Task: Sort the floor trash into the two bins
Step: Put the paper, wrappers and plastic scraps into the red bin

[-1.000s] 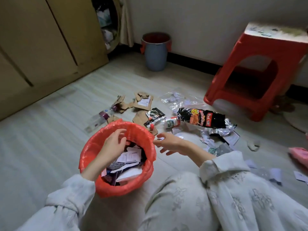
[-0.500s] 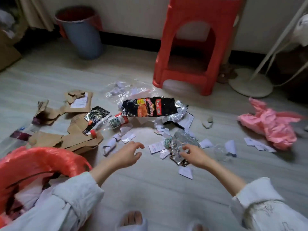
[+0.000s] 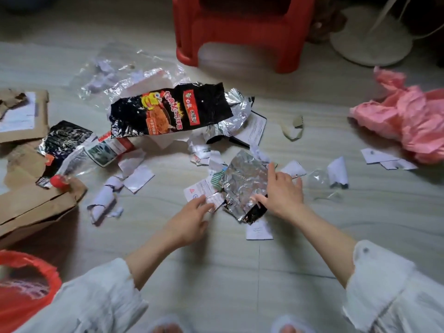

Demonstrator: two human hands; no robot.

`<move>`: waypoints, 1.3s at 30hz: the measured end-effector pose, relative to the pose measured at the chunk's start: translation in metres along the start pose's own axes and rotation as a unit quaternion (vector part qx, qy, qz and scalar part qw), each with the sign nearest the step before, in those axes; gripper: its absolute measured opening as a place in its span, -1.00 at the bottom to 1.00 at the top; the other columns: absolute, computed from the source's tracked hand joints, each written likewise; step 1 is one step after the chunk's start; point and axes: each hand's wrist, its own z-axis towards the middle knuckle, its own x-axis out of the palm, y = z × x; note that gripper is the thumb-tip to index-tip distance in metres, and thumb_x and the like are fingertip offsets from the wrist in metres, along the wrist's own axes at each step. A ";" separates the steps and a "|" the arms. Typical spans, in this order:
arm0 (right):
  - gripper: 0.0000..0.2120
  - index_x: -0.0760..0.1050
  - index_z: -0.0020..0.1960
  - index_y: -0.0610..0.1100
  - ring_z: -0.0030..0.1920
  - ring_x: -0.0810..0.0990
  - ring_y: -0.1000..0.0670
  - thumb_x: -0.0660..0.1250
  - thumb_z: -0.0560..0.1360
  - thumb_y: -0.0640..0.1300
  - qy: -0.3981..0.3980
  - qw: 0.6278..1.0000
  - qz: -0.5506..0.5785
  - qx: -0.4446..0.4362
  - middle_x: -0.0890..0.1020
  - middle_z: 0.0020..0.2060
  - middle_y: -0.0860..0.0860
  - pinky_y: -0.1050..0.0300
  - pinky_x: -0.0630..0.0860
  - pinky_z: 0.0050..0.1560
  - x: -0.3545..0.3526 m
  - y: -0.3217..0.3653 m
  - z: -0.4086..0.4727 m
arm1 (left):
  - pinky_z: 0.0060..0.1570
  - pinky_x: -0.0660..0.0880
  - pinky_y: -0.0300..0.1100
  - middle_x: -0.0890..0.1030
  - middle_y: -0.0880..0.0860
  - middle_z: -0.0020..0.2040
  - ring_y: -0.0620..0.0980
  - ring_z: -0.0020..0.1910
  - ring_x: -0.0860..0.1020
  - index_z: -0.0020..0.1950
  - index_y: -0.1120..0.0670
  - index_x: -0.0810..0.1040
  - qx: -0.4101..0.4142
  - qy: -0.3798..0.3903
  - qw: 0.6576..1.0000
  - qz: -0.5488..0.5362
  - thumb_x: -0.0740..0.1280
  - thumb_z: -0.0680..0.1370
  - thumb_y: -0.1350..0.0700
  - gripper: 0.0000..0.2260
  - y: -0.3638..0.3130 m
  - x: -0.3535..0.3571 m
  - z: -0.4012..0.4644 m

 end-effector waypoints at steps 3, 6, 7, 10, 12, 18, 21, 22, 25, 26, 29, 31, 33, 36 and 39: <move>-0.56 0.23 0.36 -0.21 0.30 0.34 -0.13 0.21 0.54 -0.09 -0.068 0.996 0.052 -0.012 0.41 0.27 -0.11 -0.04 0.31 0.24 0.007 0.008 -0.005 | 0.38 0.10 -0.25 0.18 0.11 0.49 0.04 0.46 0.19 0.45 0.09 0.24 -0.029 -0.035 0.997 -0.061 0.19 0.56 0.21 -0.56 0.007 -0.001 -0.001; -0.89 0.41 0.03 -0.19 0.15 0.42 -0.16 0.15 0.53 -0.25 -0.053 0.983 0.174 -0.032 0.47 0.09 -0.14 0.03 0.36 0.05 0.017 0.010 -0.012 | 0.32 0.20 -0.21 0.32 0.13 0.40 0.09 0.38 0.32 0.42 0.12 0.28 -0.027 -0.095 0.990 -0.103 0.24 0.54 0.21 -0.56 0.003 -0.003 -0.002; -0.93 0.37 -0.12 -0.16 0.06 0.44 -0.17 0.15 0.52 -0.26 -0.046 0.975 0.214 -0.028 0.46 -0.01 -0.15 0.05 0.32 -0.04 0.018 0.010 -0.016 | 0.29 0.22 -0.20 0.35 0.14 0.37 0.10 0.35 0.35 0.41 0.13 0.28 -0.037 -0.115 0.984 -0.127 0.27 0.53 0.20 -0.55 0.000 -0.003 -0.003; -0.72 0.19 -0.35 -0.10 -0.20 0.35 -0.13 0.17 0.47 -0.30 -0.037 0.952 0.304 -0.003 0.40 -0.28 -0.08 0.06 0.15 -0.27 0.027 0.009 -0.027 | 0.21 0.30 -0.17 0.40 0.17 0.32 0.11 0.28 0.41 0.41 0.18 0.26 -0.085 -0.148 0.961 -0.217 0.34 0.50 0.19 -0.49 -0.009 0.000 -0.004; -0.71 0.19 -0.36 -0.08 -0.23 0.32 -0.10 0.17 0.47 -0.31 0.000 0.943 0.332 0.006 0.37 -0.39 -0.02 0.05 0.18 -0.29 0.033 0.011 -0.039 | 0.14 0.36 -0.15 0.47 0.19 0.23 0.12 0.17 0.48 0.40 0.20 0.27 -0.140 -0.141 0.943 -0.267 0.36 0.48 0.20 -0.47 -0.014 0.008 -0.005; -0.80 0.50 0.00 -0.15 -0.14 0.46 -0.08 0.17 0.46 -0.33 0.075 0.900 0.425 0.053 0.54 -0.17 -0.06 0.17 0.33 -0.18 0.047 0.014 -0.058 | -0.38 0.36 -0.17 0.43 0.18 -0.15 0.00 -0.36 0.37 0.25 0.24 0.32 -0.325 -0.069 0.789 -0.517 0.35 0.49 0.23 -0.62 -0.014 0.035 -0.021; -0.75 0.52 -0.01 -0.12 -0.21 0.52 -0.08 0.18 0.43 -0.36 0.119 0.847 0.512 0.084 0.59 -0.14 -0.11 0.07 0.47 -0.18 0.049 0.018 -0.061 | -0.41 0.35 -0.22 0.45 0.12 -0.23 -0.05 -0.40 0.37 0.16 0.20 0.40 -0.318 -0.051 0.764 -0.559 0.33 0.52 0.20 -0.75 -0.013 0.030 -0.027; -0.75 0.52 -0.03 -0.11 -0.22 0.53 -0.08 0.18 0.42 -0.37 0.126 0.836 0.527 0.085 0.60 -0.15 -0.12 0.03 0.51 -0.17 0.050 0.019 -0.061 | -0.44 0.40 -0.25 0.47 0.10 -0.23 -0.06 -0.40 0.40 0.09 0.20 0.45 -0.310 -0.046 0.762 -0.567 0.33 0.52 0.19 -0.82 -0.014 0.026 -0.029; -0.78 0.48 -0.05 -0.12 -0.16 0.50 -0.10 0.15 0.43 -0.34 0.114 0.874 0.469 0.052 0.57 -0.14 -0.10 0.09 0.46 -0.21 0.050 0.025 -0.066 | -0.45 0.51 -0.29 0.47 0.06 -0.32 -0.10 -0.48 0.45 -0.20 0.14 0.48 -0.284 -0.067 0.773 -0.563 0.33 0.52 0.23 -0.89 -0.019 0.020 -0.033; -0.79 0.47 -0.01 -0.14 -0.11 0.48 -0.10 0.13 0.45 -0.33 0.094 0.904 0.415 0.031 0.56 -0.10 -0.11 0.10 0.40 -0.20 0.049 0.027 -0.069 | -0.39 0.56 -0.22 0.48 0.08 -0.32 -0.07 -0.45 0.46 -0.24 0.14 0.48 -0.282 -0.091 0.782 -0.549 0.33 0.50 0.26 -0.87 -0.020 0.021 -0.032; -0.59 0.34 0.32 -0.14 0.16 0.42 -0.12 0.12 0.48 -0.31 0.006 0.949 0.304 -0.081 0.46 0.14 -0.13 0.10 0.36 0.12 0.049 0.035 -0.080 | -0.21 0.60 0.03 0.50 0.13 -0.28 0.04 -0.39 0.47 -0.22 0.13 0.50 -0.279 -0.156 0.807 -0.497 0.34 0.46 0.29 -0.90 -0.023 0.022 -0.029; -0.45 0.14 0.47 -0.08 0.27 0.36 -0.10 0.15 0.51 -0.26 0.000 0.945 0.290 -0.149 0.37 0.24 -0.11 0.08 0.31 0.28 0.049 0.043 -0.087 | -0.24 0.61 -0.04 0.53 0.17 -0.22 0.04 -0.40 0.52 -0.11 0.17 0.50 -0.275 -0.156 0.788 -0.529 0.33 0.49 0.28 -0.96 -0.028 0.020 -0.028; -0.41 0.01 0.52 -0.05 0.34 0.27 -0.07 0.14 0.55 -0.20 0.042 0.944 0.271 -0.181 0.29 0.32 -0.08 0.05 0.28 0.34 0.051 0.050 -0.091 | -0.28 0.62 -0.13 0.57 0.18 -0.16 0.05 -0.33 0.58 0.00 0.22 0.48 -0.248 -0.127 0.739 -0.613 0.30 0.54 0.19 -0.90 -0.034 0.014 -0.029; -0.41 0.01 0.52 -0.04 0.39 0.19 -0.05 0.14 0.55 -0.15 0.098 0.940 0.257 -0.204 0.21 0.38 -0.02 0.02 0.24 0.39 0.055 0.056 -0.095 | -0.19 0.61 -0.13 0.62 0.17 -0.13 0.06 -0.19 0.61 0.04 0.22 0.52 -0.208 -0.076 0.726 -0.652 0.28 0.54 -0.03 -0.69 -0.038 0.012 -0.032; -0.44 0.15 0.48 -0.10 0.40 0.25 -0.04 0.20 0.51 -0.19 0.144 0.920 0.283 -0.228 0.21 0.41 -0.01 0.10 0.21 0.42 0.056 0.061 -0.094 | -0.09 0.61 -0.02 0.59 0.10 -0.24 0.03 -0.23 0.61 0.00 0.20 0.55 -0.225 -0.104 0.757 -0.604 0.40 0.47 0.02 -0.73 -0.031 0.017 -0.032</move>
